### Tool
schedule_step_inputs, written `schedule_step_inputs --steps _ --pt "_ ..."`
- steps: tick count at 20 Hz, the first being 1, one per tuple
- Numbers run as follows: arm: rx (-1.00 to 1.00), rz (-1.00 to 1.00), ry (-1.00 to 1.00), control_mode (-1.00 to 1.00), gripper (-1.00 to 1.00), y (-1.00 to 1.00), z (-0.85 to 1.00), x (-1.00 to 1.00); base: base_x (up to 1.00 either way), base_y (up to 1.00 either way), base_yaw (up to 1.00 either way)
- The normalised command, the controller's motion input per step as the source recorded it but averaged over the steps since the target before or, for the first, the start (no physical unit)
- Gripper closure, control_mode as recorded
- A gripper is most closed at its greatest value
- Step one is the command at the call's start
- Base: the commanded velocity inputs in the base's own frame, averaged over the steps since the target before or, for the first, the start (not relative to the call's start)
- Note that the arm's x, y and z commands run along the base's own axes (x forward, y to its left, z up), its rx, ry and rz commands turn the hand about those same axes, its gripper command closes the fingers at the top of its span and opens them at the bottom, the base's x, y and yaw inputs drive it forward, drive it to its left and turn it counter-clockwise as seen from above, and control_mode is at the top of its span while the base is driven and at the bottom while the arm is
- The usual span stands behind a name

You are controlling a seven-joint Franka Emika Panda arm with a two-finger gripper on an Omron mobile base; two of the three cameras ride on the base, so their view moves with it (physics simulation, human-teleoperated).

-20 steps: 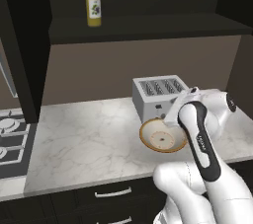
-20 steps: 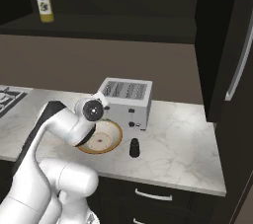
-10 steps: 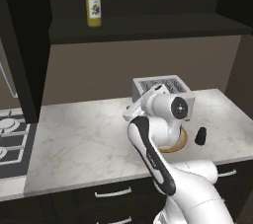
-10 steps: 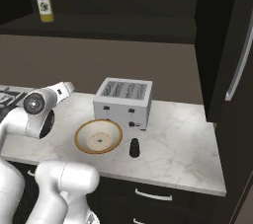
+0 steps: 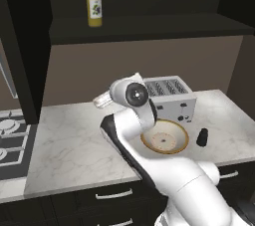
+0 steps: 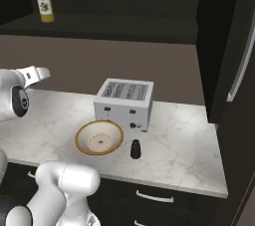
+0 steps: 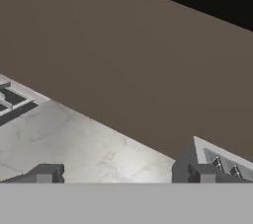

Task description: Retrieve the bottle and the shaker from the cabinet and place them next to the mixing bowl on the counter. Then add garlic from the fridge to the mixing bowl.

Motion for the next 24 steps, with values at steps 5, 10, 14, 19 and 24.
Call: schedule_step_inputs --steps 5,10,14,19,24 --pt "0.06 -0.05 0.0 -1.0 -1.0 0.27 0.14 0.0 0.0 0.0 0.0" --pt "0.05 0.0 -0.08 -1.0 -1.0 -0.03 0.2 -0.02 0.0 0.0 0.0" --pt "0.15 -0.02 0.0 -1.0 -1.0 -0.03 0.63 0.04 0.0 0.0 0.0" --pt "0.16 -0.06 -0.05 -1.0 -1.0 0.0 0.58 0.05 0.0 0.0 0.0" --pt "0.17 -0.05 -0.09 -1.0 -1.0 0.0 0.54 0.04 0.0 0.0 0.0"
